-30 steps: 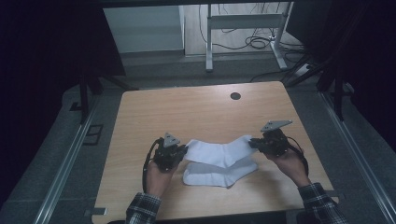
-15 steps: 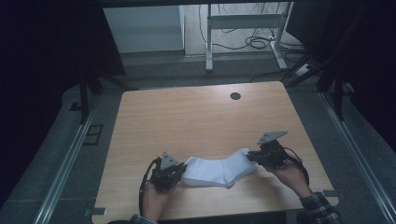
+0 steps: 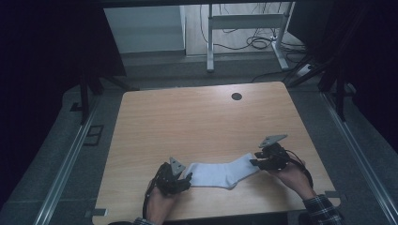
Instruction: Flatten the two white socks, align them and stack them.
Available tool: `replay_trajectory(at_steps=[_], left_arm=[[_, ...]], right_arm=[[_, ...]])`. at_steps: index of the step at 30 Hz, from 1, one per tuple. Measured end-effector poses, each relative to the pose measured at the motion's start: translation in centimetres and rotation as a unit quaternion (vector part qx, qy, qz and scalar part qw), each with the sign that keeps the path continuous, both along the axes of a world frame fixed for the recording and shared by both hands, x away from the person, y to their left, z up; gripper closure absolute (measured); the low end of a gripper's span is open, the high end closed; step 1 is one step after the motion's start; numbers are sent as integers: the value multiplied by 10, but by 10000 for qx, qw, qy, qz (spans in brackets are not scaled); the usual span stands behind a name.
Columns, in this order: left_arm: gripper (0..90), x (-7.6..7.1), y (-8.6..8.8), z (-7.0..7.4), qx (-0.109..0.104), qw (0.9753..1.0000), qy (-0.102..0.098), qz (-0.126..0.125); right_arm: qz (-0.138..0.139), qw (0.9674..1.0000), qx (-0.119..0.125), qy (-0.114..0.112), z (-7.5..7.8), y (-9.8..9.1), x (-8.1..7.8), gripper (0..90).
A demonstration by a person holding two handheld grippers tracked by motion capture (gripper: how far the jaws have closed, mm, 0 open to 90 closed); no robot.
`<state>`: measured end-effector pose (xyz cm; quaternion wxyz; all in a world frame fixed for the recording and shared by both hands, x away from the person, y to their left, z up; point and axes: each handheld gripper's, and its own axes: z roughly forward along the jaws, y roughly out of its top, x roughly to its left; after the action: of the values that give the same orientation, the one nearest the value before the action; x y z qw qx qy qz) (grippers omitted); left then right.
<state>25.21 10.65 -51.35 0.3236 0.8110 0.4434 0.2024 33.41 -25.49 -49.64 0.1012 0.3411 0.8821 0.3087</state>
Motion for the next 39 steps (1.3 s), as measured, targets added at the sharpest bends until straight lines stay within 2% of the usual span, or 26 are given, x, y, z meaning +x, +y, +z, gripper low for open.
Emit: replay_trajectory(at_steps=[3, 5, 10, 14, 16, 19, 22, 25, 31, 39], left_arm=[[360, 3, 2, 0, -153, 9999, 48, 29], [372, 5, 2, -5, -184, 9997, 182, 17], [422, 8, 1, -17, -88, 9992, 388, 14], [487, 7, 0, -19, -71, 9991, 398, -128], [534, 7, -1, -19, -110, 9989, 409, -202], [652, 9, 1, -21, -361, 9975, 491, -356], [761, 11, 1, -20, -480, 9955, 632, -522], [800, 14, 1, -20, -497, 9945, 696, -612], [823, 18, 1, -18, -472, 9941, 719, -658], [824, 27, 2, -5, -467, 9953, 524, -662]], right_arm=[[-41, 10000, 58, -9, 0, 0, 2, 536], [-41, 10000, 23, 20, -5, 4, 2, 521], [26, 9998, -193, 100, -19, 11, 6, 502], [15, 9998, -99, 165, -22, 9, 7, 513], [-14, 9997, 19, 235, -24, 7, 7, 546], [-21, 9991, 182, 371, -24, 5, 7, 640], [-2, 9988, 193, 453, -24, 7, 6, 721], [10, 9990, 141, 415, -23, 9, 5, 747], [16, 9995, 50, 324, -21, 11, 3, 756], [-7, 9999, 65, 157, -12, 10, 3, 757]])
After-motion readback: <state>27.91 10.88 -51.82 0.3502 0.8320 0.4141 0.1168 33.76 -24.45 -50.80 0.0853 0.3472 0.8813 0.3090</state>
